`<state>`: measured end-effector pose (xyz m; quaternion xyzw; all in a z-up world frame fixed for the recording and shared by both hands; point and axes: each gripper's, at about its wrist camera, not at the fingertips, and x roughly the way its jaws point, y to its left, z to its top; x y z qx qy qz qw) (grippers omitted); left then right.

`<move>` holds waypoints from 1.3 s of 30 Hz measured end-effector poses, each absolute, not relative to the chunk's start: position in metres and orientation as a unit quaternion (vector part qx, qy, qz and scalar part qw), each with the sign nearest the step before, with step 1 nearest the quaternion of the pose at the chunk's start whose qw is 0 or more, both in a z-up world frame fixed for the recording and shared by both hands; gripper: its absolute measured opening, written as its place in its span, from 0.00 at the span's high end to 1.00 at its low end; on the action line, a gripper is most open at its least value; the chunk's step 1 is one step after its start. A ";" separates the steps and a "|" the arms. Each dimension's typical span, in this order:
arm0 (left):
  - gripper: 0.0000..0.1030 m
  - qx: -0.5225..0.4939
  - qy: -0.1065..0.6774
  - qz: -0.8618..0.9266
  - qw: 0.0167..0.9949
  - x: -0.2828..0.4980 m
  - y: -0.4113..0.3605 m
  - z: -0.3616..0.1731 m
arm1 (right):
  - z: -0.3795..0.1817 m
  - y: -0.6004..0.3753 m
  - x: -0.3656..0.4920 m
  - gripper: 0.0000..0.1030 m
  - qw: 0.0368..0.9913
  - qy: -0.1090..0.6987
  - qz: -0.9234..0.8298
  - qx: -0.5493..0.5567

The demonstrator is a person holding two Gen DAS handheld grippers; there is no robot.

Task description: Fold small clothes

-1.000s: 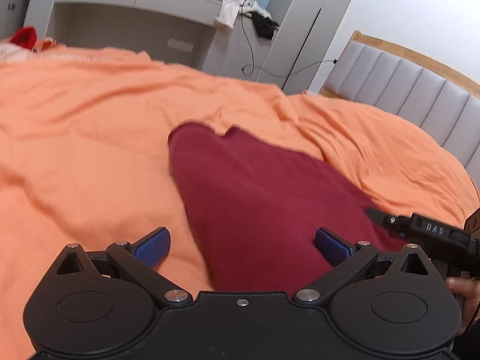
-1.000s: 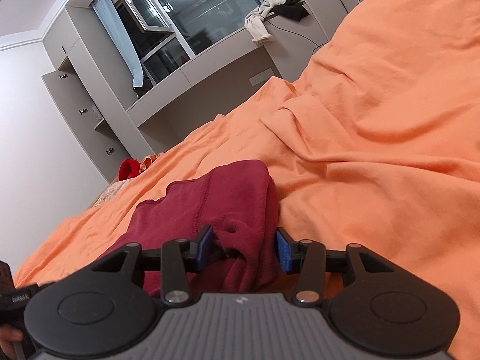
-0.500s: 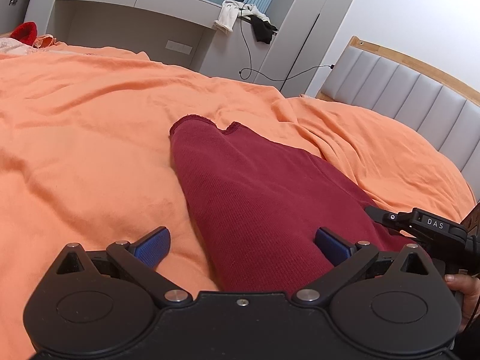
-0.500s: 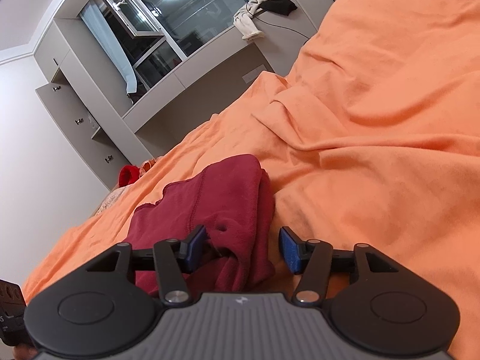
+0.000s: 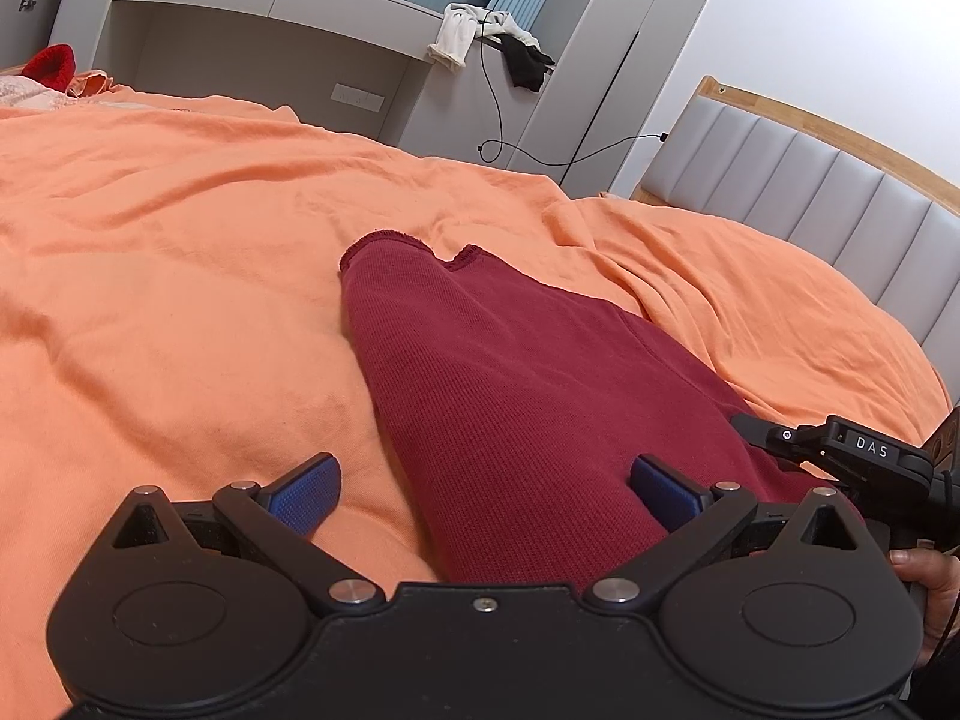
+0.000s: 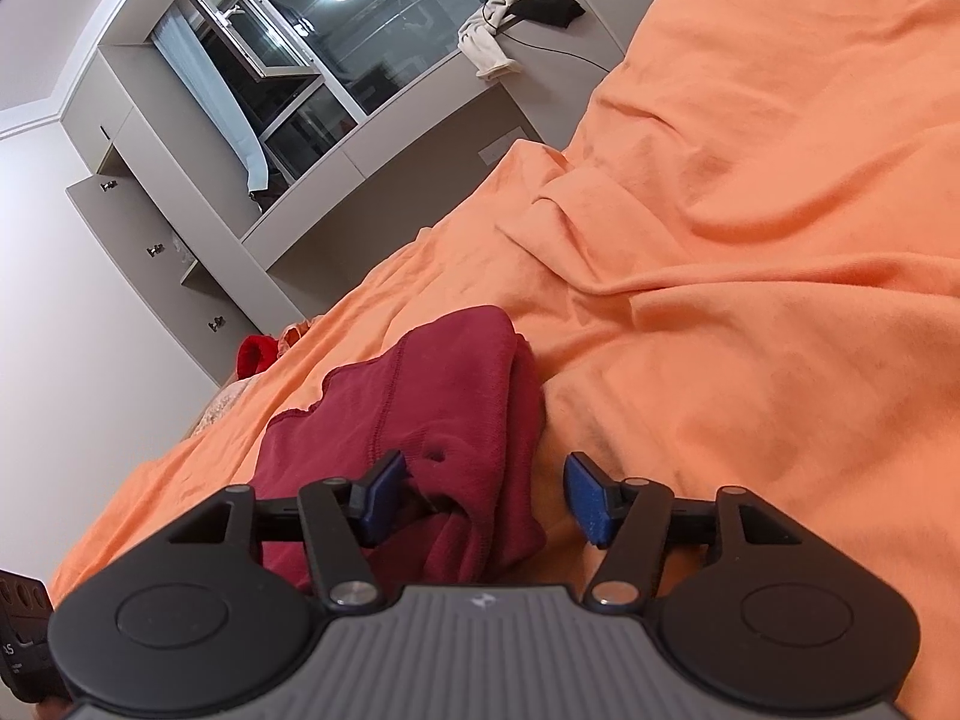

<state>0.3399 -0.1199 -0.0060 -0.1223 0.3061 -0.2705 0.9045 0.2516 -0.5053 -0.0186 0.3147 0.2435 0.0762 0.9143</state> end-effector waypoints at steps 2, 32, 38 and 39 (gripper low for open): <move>0.00 -0.122 0.306 -0.270 0.904 0.340 -0.120 -0.006 | -0.019 -0.504 0.250 0.38 0.915 0.241 0.074 0.315; 0.00 -0.124 0.306 -0.271 0.904 0.340 -0.119 -0.007 | -0.020 -0.504 0.250 0.38 0.914 0.240 0.074 0.318; 0.00 -0.124 0.305 -0.271 0.904 0.340 -0.118 -0.007 | -0.020 -0.504 0.250 0.37 0.914 0.240 0.074 0.318; 0.00 -0.124 0.305 -0.271 0.904 0.340 -0.118 -0.007 | -0.020 -0.504 0.250 0.37 0.914 0.240 0.074 0.318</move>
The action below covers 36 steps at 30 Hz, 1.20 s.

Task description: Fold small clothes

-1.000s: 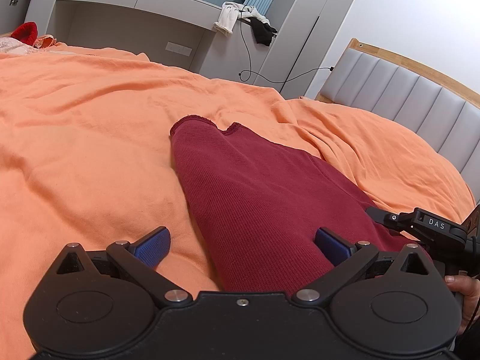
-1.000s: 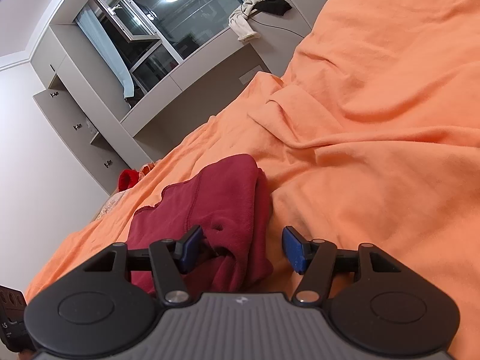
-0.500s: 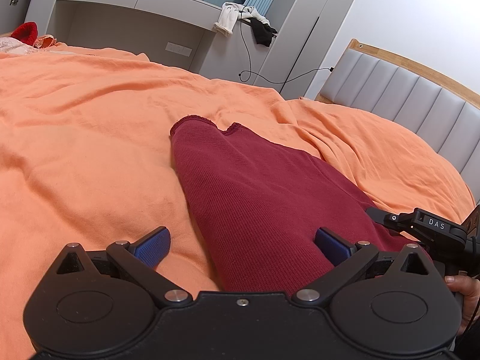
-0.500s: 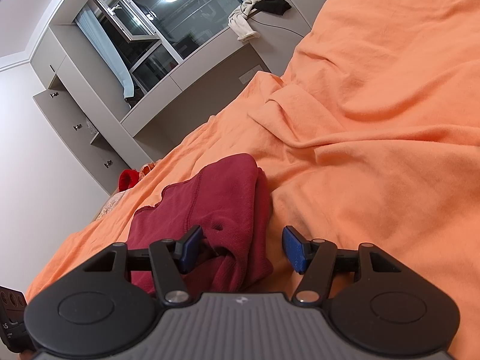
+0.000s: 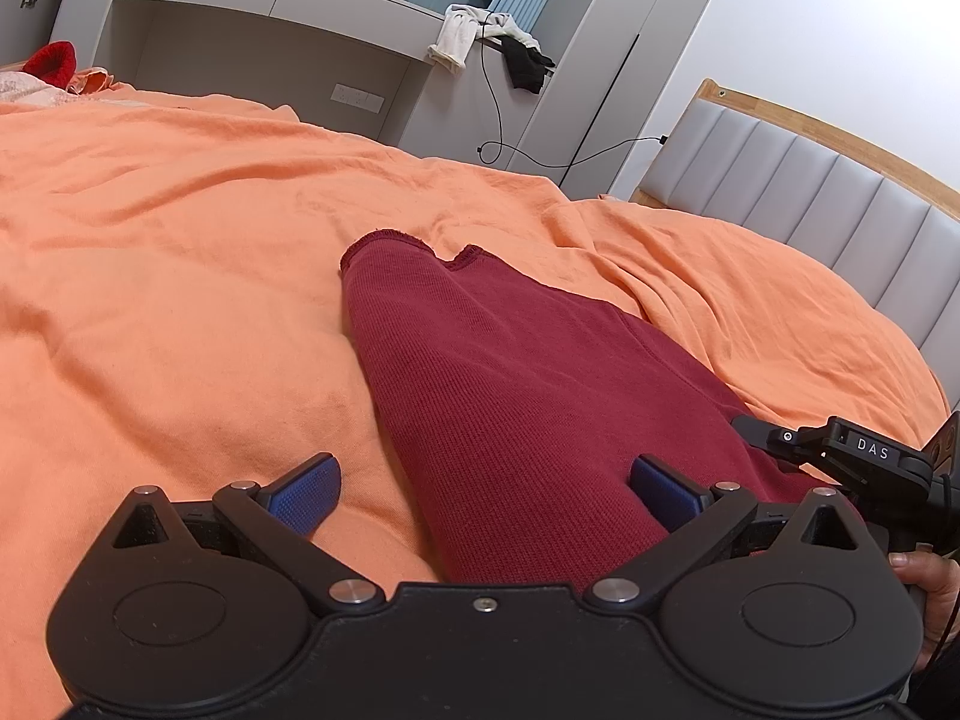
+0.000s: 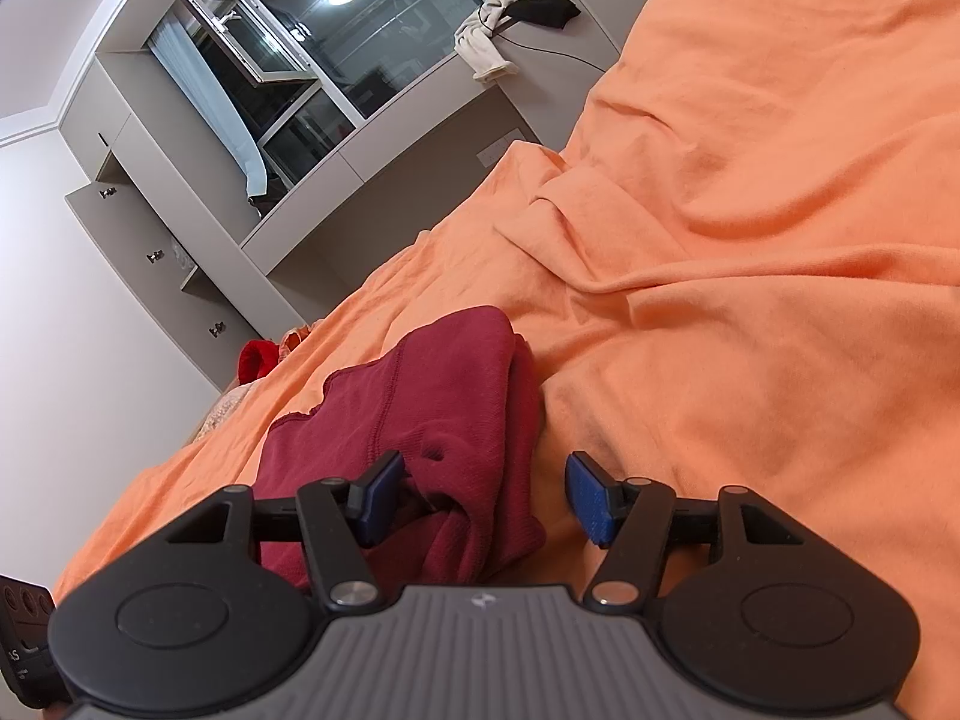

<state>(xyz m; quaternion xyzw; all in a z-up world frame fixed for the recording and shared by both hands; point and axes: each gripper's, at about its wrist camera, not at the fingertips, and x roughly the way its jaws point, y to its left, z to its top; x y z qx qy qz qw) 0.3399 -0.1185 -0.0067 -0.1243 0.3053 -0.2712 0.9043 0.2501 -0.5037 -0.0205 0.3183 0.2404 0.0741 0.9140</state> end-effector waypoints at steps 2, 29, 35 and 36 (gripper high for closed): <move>0.00 -0.124 0.305 -0.271 0.904 0.340 -0.119 -0.007 | -0.021 -0.503 0.250 0.37 0.914 0.240 0.074 0.318; 0.00 -0.125 0.305 -0.272 0.904 0.340 -0.117 -0.007 | -0.021 -0.504 0.251 0.36 0.914 0.241 0.074 0.319; 0.00 -0.125 0.306 -0.272 0.904 0.340 -0.118 -0.007 | -0.021 -0.504 0.251 0.36 0.914 0.241 0.074 0.319; 0.00 -0.126 0.306 -0.273 0.903 0.340 -0.117 -0.007 | -0.021 -0.504 0.251 0.36 0.914 0.241 0.073 0.319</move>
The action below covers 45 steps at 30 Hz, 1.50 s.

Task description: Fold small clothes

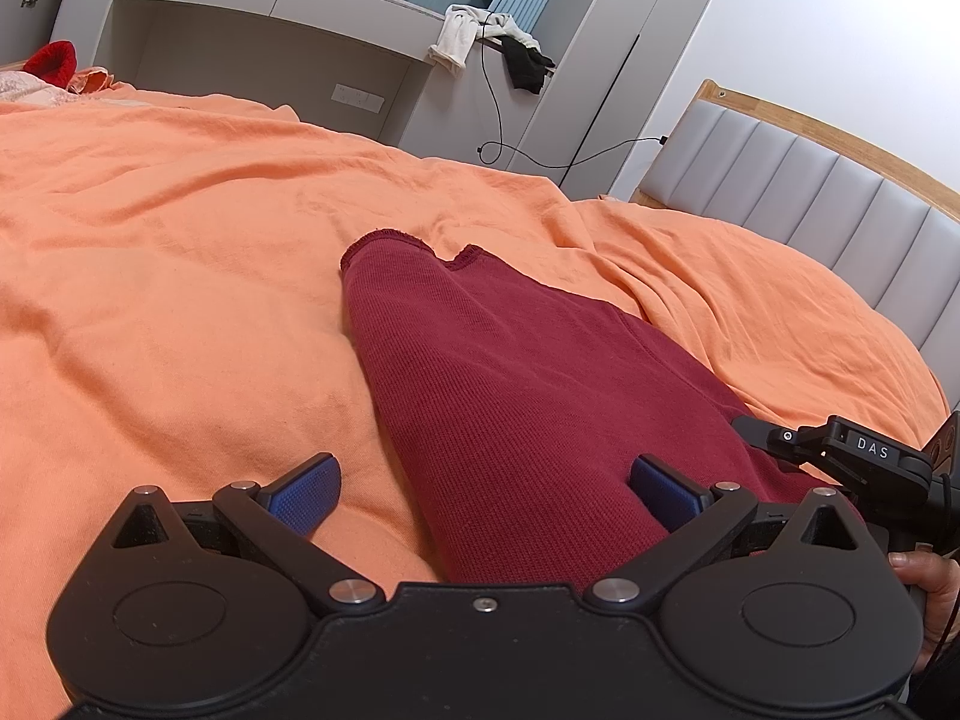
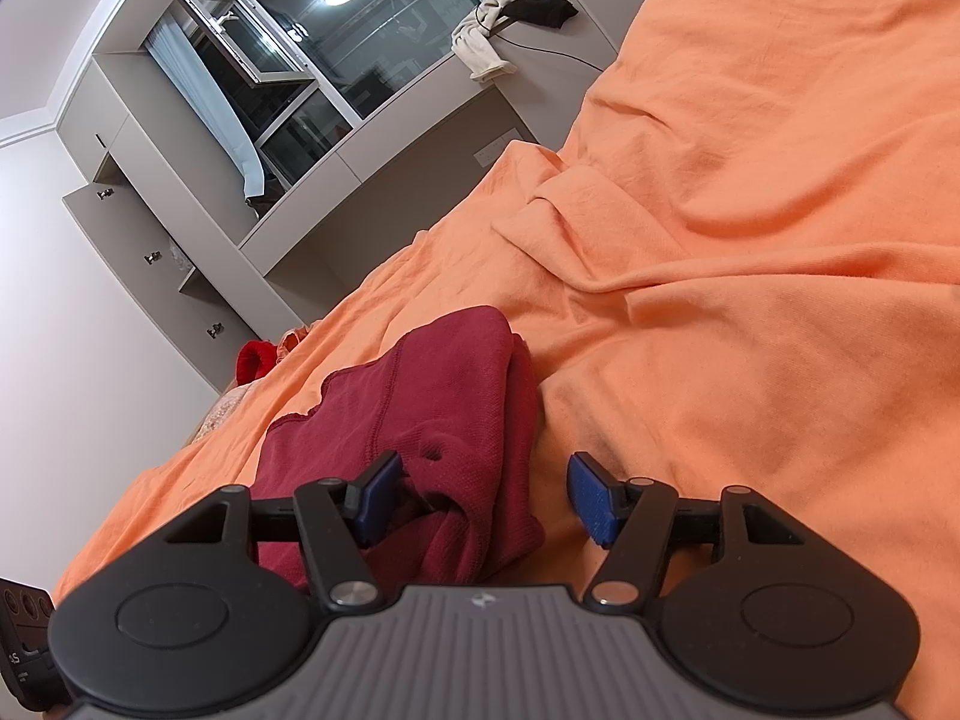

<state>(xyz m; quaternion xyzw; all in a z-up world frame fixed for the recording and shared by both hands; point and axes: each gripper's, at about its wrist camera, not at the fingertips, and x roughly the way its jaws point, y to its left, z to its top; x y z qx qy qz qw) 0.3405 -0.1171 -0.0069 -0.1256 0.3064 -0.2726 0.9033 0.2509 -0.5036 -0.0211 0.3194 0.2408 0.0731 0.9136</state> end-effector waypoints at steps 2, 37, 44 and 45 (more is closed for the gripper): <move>0.00 -0.129 0.315 -0.276 0.899 0.343 -0.117 -0.005 | -0.022 -0.502 0.251 0.35 0.914 0.241 0.072 0.320; 0.63 -0.132 0.443 -0.230 0.856 0.374 -0.149 0.028 | -0.012 -0.492 0.252 0.69 0.908 0.240 0.109 0.327; 0.74 -0.036 0.381 -0.226 0.896 0.359 -0.168 0.070 | 0.019 -0.474 0.242 0.74 0.937 0.178 0.117 0.277; 0.74 -0.023 0.367 -0.224 0.902 0.357 -0.170 0.076 | 0.023 -0.470 0.242 0.74 0.941 0.169 0.118 0.268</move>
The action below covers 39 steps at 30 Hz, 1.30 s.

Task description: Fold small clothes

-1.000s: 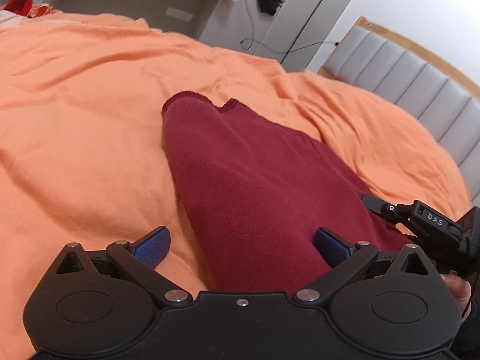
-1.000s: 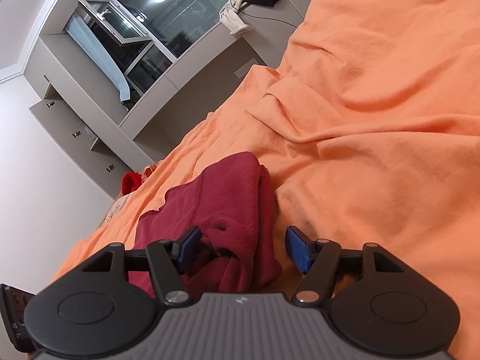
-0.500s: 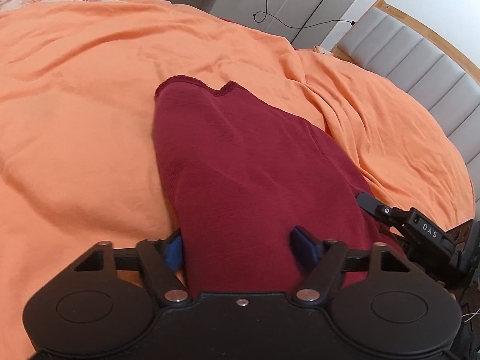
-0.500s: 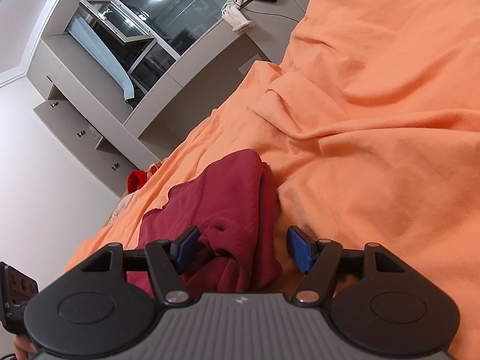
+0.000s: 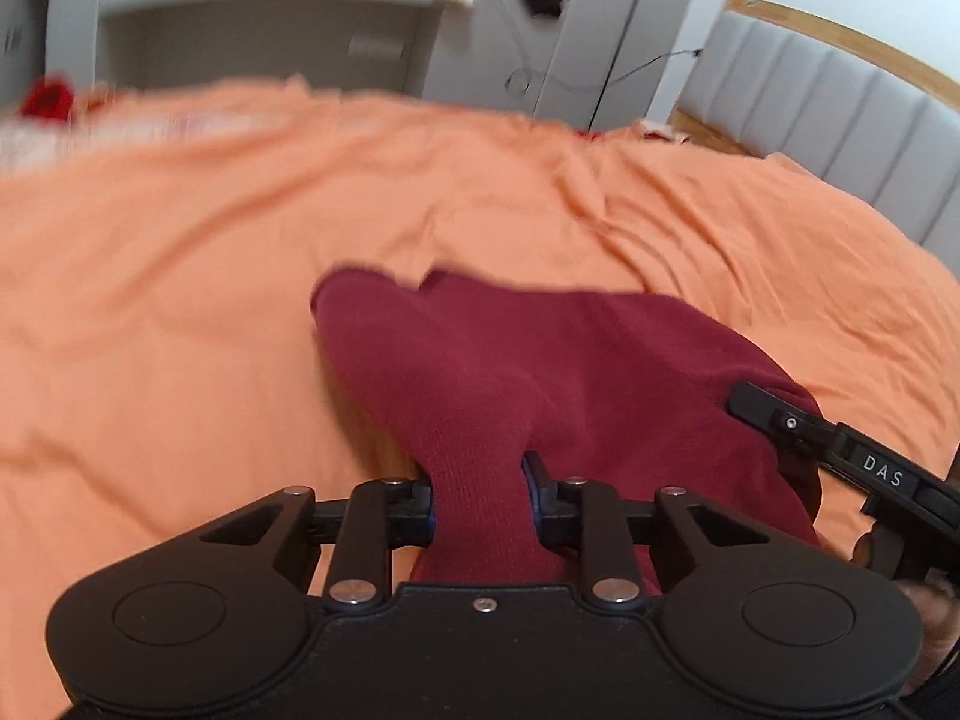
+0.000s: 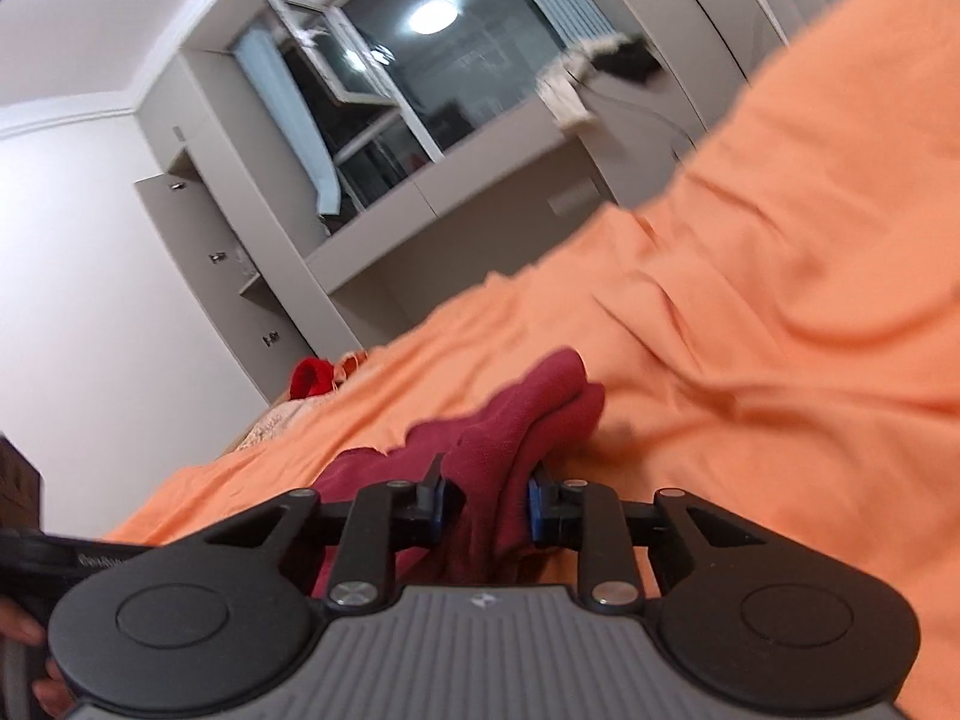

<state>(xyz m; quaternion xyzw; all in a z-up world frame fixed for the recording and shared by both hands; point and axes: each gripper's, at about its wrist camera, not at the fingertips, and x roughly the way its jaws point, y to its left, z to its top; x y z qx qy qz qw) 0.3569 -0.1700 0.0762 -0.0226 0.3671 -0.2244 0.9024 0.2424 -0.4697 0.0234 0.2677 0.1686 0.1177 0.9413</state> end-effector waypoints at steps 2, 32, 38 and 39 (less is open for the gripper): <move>0.75 0.007 0.334 -0.217 0.917 0.353 -0.171 0.090 | 0.032 -0.458 0.244 0.74 0.950 0.150 0.122 0.246; 0.48 -0.032 0.296 -0.122 0.947 0.397 -0.087 0.026 | 0.002 -0.408 0.332 0.41 0.944 0.218 0.133 0.211; 0.27 -0.079 0.324 -0.093 0.938 0.398 -0.080 0.033 | 0.003 -0.414 0.335 0.28 0.938 0.216 0.130 0.238; 0.25 -0.083 0.325 -0.086 0.938 0.396 -0.078 0.035 | 0.004 -0.415 0.333 0.25 0.939 0.211 0.130 0.240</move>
